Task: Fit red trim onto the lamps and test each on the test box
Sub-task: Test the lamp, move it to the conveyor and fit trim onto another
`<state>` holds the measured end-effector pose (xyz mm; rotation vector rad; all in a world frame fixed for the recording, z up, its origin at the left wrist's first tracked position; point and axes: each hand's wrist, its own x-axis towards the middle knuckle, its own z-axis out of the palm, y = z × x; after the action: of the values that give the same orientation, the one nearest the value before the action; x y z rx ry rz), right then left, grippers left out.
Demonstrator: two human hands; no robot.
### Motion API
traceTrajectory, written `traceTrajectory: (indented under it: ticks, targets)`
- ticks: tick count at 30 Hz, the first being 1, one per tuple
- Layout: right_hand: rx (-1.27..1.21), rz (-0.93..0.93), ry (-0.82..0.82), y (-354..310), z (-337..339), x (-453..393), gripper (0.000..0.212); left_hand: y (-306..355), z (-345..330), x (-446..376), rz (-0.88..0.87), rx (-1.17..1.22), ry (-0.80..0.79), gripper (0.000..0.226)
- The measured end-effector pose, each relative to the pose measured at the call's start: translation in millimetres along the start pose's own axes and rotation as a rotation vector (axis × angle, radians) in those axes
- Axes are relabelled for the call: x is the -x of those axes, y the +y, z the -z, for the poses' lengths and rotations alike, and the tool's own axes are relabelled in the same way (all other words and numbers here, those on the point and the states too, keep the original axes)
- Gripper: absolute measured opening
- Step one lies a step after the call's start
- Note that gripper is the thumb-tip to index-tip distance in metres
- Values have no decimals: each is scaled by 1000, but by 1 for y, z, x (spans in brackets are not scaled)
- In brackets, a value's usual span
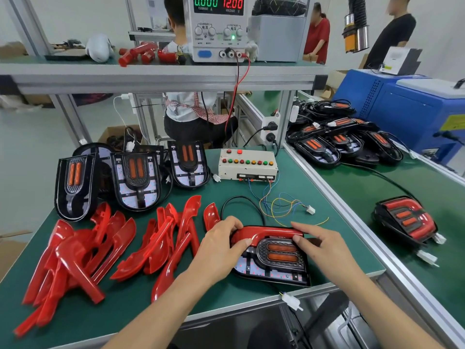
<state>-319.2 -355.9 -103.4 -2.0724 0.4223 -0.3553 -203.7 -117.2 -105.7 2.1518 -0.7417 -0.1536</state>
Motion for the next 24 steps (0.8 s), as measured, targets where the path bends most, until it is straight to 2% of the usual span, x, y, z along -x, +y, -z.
traceTrajectory:
  ticks: [5, 10, 16, 20, 24]
  targets:
    - [-121, 2, 64, 6, -10, 2, 25, 5, 4, -3, -10, -52, -32, 22]
    - [-167, 33, 53, 7, -11, 1, 31, 4, 10, -3, 32, -5, -101, 22]
    - [-231, 20, 27, 8, -8, -1, 32, 3, 20, -10, 128, 102, -97, 6]
    - [-271, 56, 42, 8, -10, 2, 38, 5, 16, -14, 254, 111, -62, 26]
    - [-325, 93, 67, 6, -7, 6, 26, 5, 21, -21, 311, 205, -148, 29]
